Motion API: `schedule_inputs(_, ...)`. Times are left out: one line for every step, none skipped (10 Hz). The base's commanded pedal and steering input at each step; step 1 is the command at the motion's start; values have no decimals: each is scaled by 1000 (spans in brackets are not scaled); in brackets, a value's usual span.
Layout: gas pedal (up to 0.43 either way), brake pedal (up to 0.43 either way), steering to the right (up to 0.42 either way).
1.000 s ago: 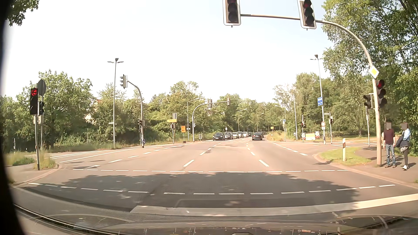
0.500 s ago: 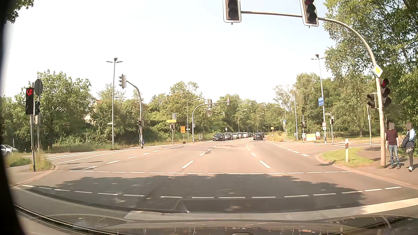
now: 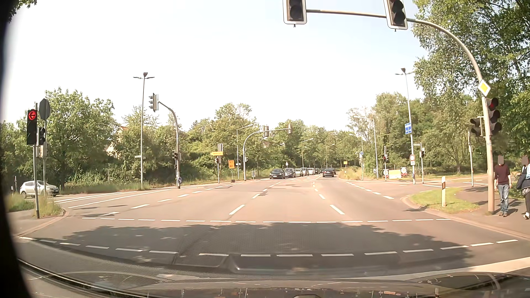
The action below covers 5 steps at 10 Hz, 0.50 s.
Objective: Follow the waypoints while adhering to traffic rules and regulations
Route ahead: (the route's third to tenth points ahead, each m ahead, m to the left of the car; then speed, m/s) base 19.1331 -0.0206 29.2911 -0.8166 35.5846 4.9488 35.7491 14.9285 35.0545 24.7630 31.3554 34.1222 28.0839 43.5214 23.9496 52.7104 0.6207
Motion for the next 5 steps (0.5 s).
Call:
schedule_inputs(0, 165, -3)
schedule_inputs(0, 165, -3)
schedule_inputs(0, 171, -3)
schedule_inputs(0, 171, -3)
schedule_inputs(0, 171, -3)
